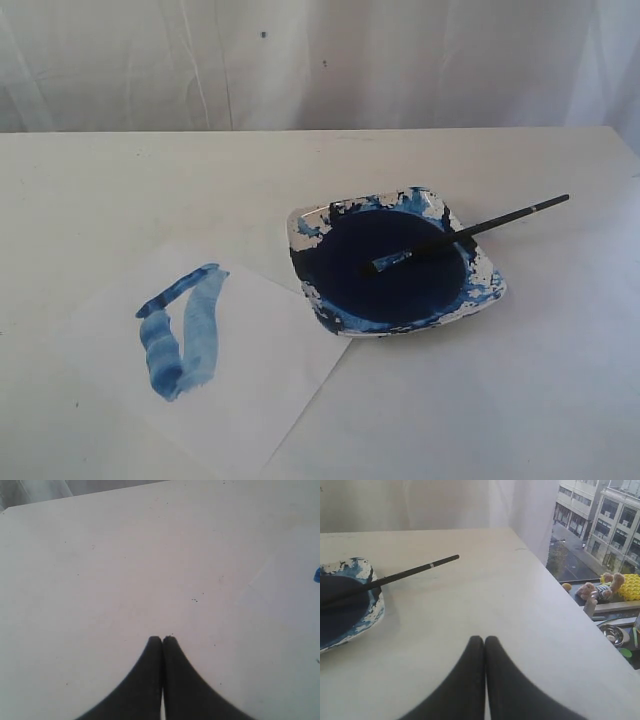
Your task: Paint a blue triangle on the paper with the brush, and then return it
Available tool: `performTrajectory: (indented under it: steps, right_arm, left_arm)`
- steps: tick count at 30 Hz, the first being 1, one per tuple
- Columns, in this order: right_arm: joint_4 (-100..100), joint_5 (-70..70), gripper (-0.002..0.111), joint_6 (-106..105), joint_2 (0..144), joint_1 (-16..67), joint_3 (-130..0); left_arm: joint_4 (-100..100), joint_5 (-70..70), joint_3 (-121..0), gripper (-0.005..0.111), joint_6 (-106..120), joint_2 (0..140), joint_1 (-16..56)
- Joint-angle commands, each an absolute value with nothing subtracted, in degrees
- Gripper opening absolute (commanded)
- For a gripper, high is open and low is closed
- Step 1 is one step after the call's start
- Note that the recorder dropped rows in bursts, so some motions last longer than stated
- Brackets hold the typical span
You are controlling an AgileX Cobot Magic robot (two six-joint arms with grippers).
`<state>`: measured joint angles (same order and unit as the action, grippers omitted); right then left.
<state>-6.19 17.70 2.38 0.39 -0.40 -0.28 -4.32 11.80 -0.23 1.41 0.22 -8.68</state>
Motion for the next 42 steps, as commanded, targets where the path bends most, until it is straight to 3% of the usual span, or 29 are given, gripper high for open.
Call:
performTrajectory:
  steps: [1,23,33,42]
  right_arm:
    - [-6.1,18.6,0.0,4.2,0.0,-0.7,0.0]
    - [-2.5,20.1,0.0,1.5,0.0,-0.7,0.0]
    - [-3.2,20.1,0.0,0.0,0.0,5.4,0.0]
    - [-2.8,20.1,0.0,0.0,0.0,5.8,0.0]
  left_arm:
    - [-4.4,11.6,0.0,0.0,1.5,0.0,-8.4]
    - [-4.4,11.6,0.0,0.0,1.5,0.0,-8.4]
    - [-4.4,11.6,0.0,0.0,1.5,0.0,-8.4]
    - [-4.4,11.6,0.0,0.0,1.5,0.0,-8.4]
